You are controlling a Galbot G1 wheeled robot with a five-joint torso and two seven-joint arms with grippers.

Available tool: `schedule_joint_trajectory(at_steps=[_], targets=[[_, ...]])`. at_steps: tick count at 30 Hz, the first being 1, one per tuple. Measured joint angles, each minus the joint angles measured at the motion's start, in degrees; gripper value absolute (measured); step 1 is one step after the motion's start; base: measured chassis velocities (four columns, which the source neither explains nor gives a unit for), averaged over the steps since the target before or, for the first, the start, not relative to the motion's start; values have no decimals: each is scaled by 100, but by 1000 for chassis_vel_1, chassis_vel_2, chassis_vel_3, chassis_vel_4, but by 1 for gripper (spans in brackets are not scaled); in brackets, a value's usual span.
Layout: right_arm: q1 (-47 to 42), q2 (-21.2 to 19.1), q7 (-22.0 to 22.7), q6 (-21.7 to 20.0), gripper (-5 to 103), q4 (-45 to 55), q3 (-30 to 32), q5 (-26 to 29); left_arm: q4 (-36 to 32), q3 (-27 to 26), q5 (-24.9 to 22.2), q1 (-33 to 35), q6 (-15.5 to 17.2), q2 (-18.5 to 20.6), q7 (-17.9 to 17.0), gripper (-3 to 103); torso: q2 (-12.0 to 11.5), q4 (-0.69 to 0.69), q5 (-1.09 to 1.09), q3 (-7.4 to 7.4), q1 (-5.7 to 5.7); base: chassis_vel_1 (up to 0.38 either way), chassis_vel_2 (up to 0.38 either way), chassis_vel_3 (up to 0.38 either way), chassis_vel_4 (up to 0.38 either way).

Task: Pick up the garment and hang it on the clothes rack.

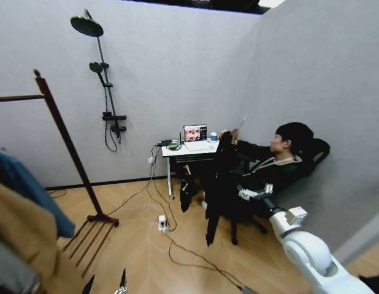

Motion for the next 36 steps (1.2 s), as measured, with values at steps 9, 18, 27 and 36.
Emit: schedule_joint_trajectory(at_steps=[9, 18, 27, 36], targets=[[1302, -380, 50, -289, 100, -1263, 289, 1388, 0, 0, 0, 1, 0, 0, -1, 100, 5, -1, 4, -4, -13, -44, 79, 29, -48], [1973, -413, -296, -129, 100, -2106, -332, 1496, 0, 0, 0, 2, 0, 0, 0, 100, 6, 2, 1, -3, -11, 31, -51, -39, 34], [2990, -220, -410, -100, 100, -2564, -1255, 1330, 0, 0, 0, 1, 0, 0, 0, 100, 3, 3, 0, -1, -6, 0, 0, 0, 0], [3449, -2, -38, -286, 84, -3045, -1645, 1146, 0, 0, 0, 1, 0, 0, 0, 100, 2, 2, 1, -1, -6, 0, 0, 0, 0]])
